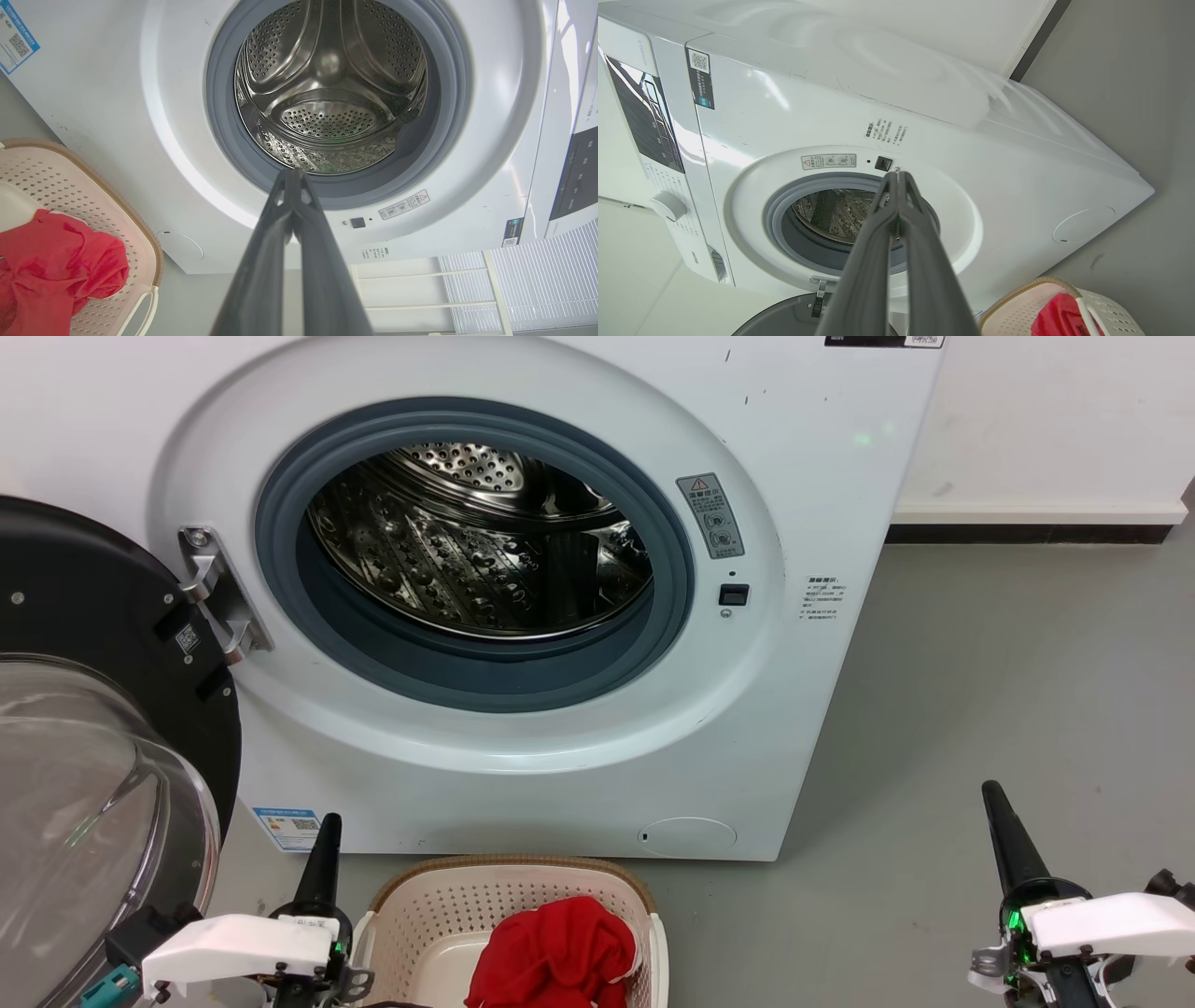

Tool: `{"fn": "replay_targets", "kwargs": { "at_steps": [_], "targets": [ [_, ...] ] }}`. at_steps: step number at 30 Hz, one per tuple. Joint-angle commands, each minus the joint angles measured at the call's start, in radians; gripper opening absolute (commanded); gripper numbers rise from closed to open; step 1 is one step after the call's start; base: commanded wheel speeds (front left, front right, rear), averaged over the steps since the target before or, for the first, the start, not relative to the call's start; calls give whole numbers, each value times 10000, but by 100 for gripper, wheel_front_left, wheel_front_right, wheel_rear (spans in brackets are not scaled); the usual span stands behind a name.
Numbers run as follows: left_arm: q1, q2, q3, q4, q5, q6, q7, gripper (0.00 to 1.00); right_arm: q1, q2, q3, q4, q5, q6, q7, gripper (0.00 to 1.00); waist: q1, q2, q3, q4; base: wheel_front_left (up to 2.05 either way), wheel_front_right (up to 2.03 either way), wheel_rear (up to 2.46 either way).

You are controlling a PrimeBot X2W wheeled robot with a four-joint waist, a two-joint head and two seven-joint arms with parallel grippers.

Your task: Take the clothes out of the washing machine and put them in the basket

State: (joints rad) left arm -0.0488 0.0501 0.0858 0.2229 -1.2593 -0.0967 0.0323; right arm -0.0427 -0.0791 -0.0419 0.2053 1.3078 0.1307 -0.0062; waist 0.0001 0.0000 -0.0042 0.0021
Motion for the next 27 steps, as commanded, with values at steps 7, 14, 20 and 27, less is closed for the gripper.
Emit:
{"fn": "replay_targets", "kwargs": {
  "at_steps": [7,14,20,27],
  "targets": [
    [-294,3,86,11,-724,-105,174,0,-302,-46,-81,58,709,1,193,0,-1,0,11,-3,0,0,0],
    [-389,3,136,71,-1423,-165,345,0,-414,-30,-150,136,1374,1,373,0,-1,0,25,-7,0,0,0],
    [-454,2,170,107,-1852,-205,449,0,-497,-19,-196,183,1769,1,488,0,-1,0,34,-10,0,0,0],
    [-504,1,219,152,-2408,-268,571,0,-532,-2,-253,256,2291,1,630,0,-1,0,46,-13,0,0,0]
  ]
}}
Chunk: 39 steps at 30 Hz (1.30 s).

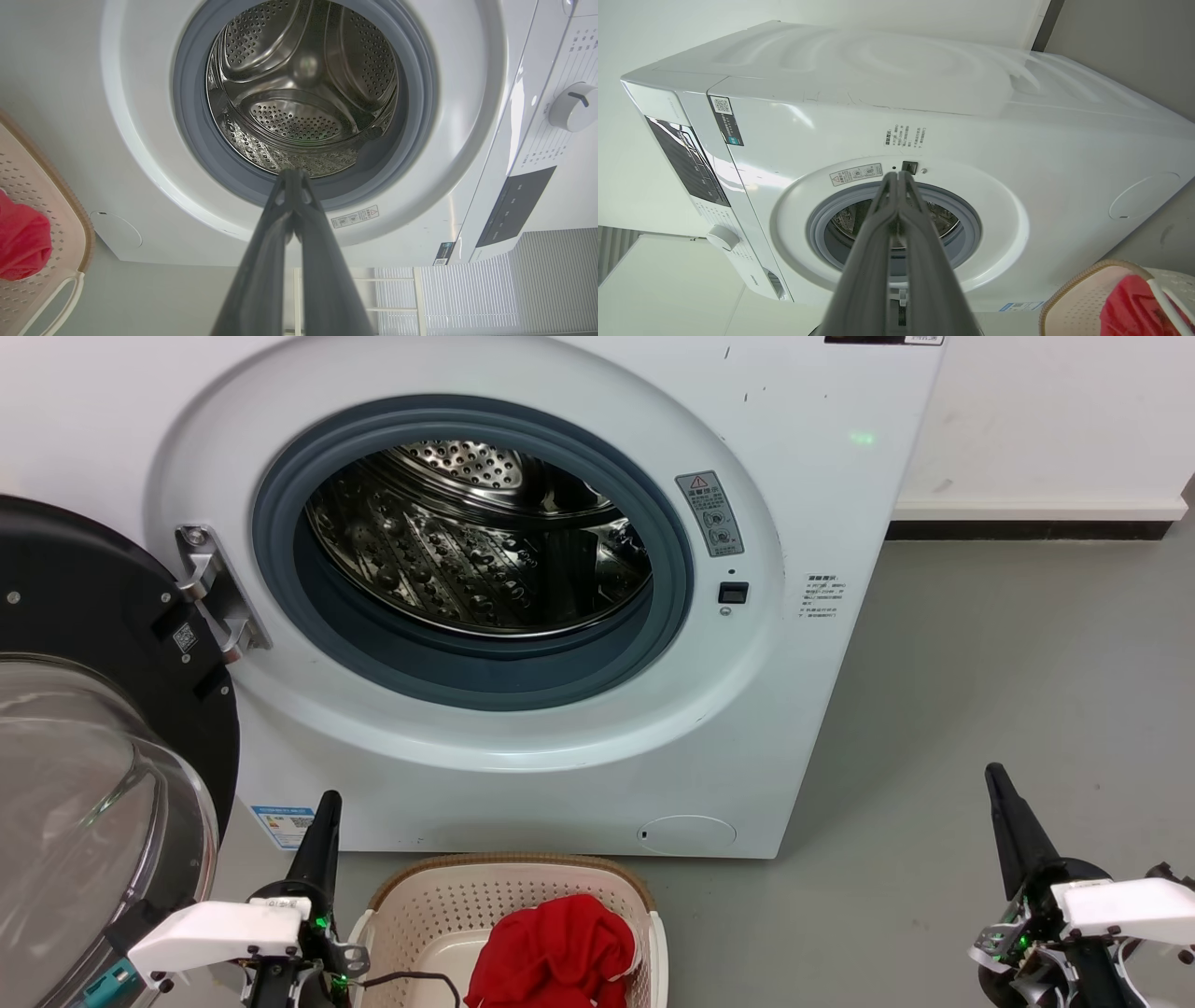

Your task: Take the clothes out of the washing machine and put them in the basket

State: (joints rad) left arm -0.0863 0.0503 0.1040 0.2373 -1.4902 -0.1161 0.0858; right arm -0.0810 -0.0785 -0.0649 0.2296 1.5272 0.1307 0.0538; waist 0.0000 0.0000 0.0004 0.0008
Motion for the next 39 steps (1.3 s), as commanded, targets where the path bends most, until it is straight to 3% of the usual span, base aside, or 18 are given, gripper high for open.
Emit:
{"fn": "replay_targets", "kwargs": {
  "at_steps": [1,16,39],
  "targets": [
    [-145,-1,43,12,-179,-86,60,0,-159,-4,-30,23,170,1,59,0,0,0,1,0,0,0,0],
    [-277,-2,129,98,-1272,-176,325,0,-305,34,-149,160,1198,0,350,0,0,0,27,-8,0,0,0],
    [-266,-2,125,91,-1234,-177,317,0,-320,98,-242,157,1059,0,422,0,0,0,27,-8,0,0,0]
  ]
}}
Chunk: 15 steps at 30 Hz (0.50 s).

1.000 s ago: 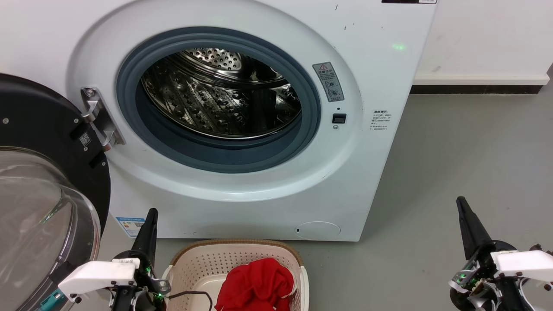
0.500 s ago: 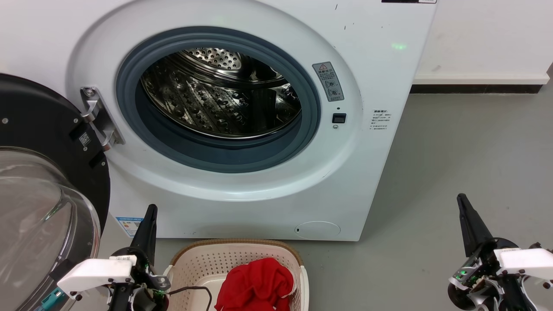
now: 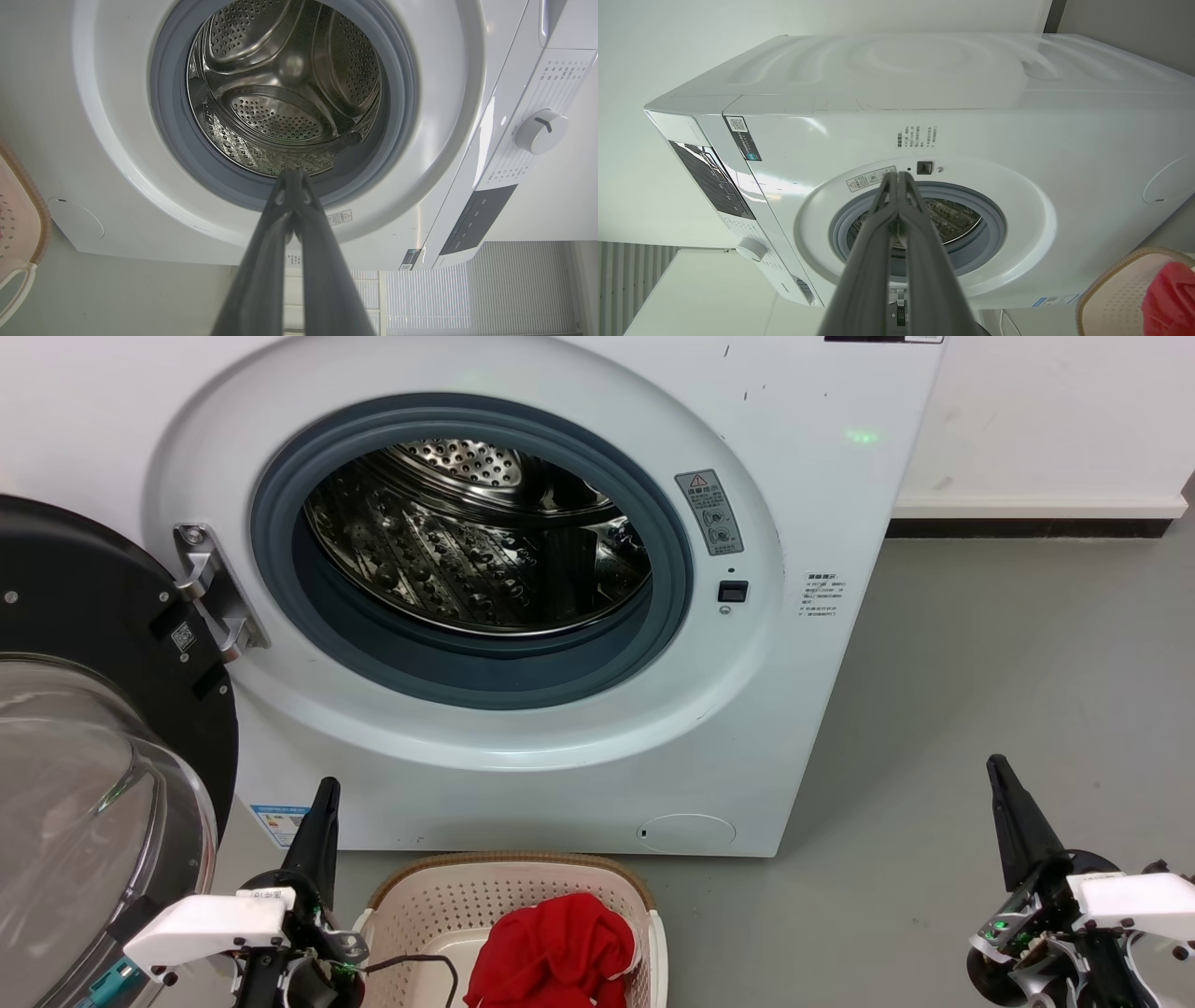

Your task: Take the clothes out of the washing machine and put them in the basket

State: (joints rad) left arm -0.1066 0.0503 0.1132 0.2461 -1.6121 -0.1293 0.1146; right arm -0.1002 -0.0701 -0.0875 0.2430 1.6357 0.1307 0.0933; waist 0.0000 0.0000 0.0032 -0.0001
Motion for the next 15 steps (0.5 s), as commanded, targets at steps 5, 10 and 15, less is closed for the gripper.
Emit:
{"fn": "replay_targets", "kwargs": {
  "at_steps": [5,10,15],
  "targets": [
    [-63,-2,32,3,-16,-45,29,0,-129,25,-34,23,-49,0,40,0,0,0,-1,1,0,0,0],
    [-63,-2,32,3,-16,-45,29,0,-131,37,-51,25,-71,0,47,0,0,0,-1,1,0,0,0],
    [-63,-2,32,2,-16,-45,28,0,-131,46,-65,25,-72,0,60,0,0,0,-1,1,0,0,0]
  ]
}}
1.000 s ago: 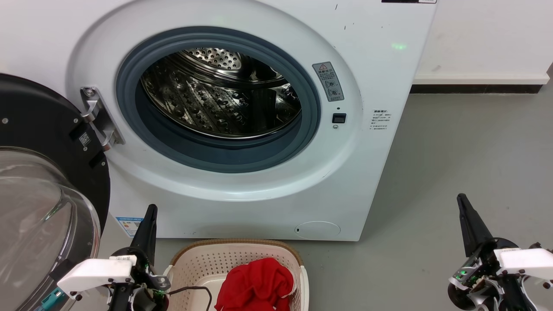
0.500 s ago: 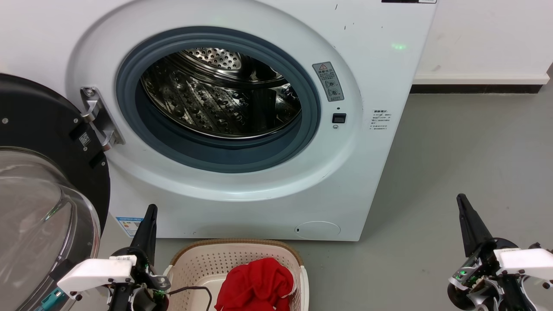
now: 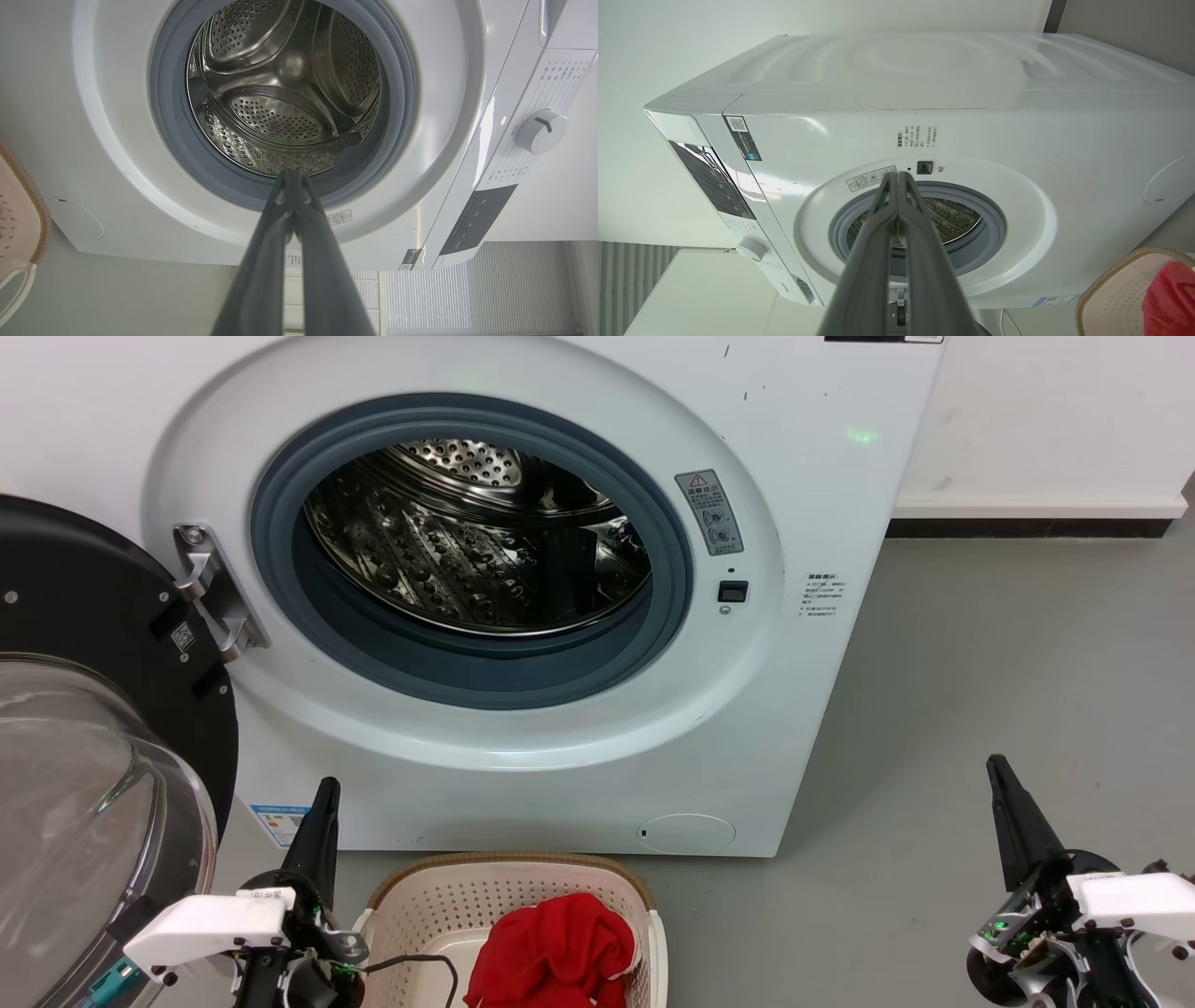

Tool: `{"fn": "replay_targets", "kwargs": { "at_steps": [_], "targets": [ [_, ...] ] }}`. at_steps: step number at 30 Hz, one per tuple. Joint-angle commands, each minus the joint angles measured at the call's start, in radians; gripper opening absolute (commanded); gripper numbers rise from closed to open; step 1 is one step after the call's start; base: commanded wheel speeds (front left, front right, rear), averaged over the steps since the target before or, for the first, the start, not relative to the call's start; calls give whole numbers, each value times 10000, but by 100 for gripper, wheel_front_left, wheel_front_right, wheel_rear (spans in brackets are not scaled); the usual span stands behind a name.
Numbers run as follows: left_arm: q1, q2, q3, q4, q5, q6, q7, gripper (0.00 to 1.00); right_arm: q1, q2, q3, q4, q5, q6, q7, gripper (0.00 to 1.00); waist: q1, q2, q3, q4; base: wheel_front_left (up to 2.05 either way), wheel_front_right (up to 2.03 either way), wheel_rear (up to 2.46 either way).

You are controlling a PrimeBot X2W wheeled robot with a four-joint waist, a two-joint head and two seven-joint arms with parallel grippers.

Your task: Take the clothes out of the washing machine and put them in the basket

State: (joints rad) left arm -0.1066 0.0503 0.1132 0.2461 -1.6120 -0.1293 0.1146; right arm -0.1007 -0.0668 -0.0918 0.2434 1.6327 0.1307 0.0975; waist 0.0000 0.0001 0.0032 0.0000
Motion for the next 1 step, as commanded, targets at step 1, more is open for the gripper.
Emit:
{"fn": "replay_targets", "kwargs": {
  "at_steps": [1],
  "targets": [
    [-63,-2,32,2,-18,-45,28,0,-126,16,-25,21,-45,0,22,0,0,-1,0,0,0,0,0]
  ]
}}
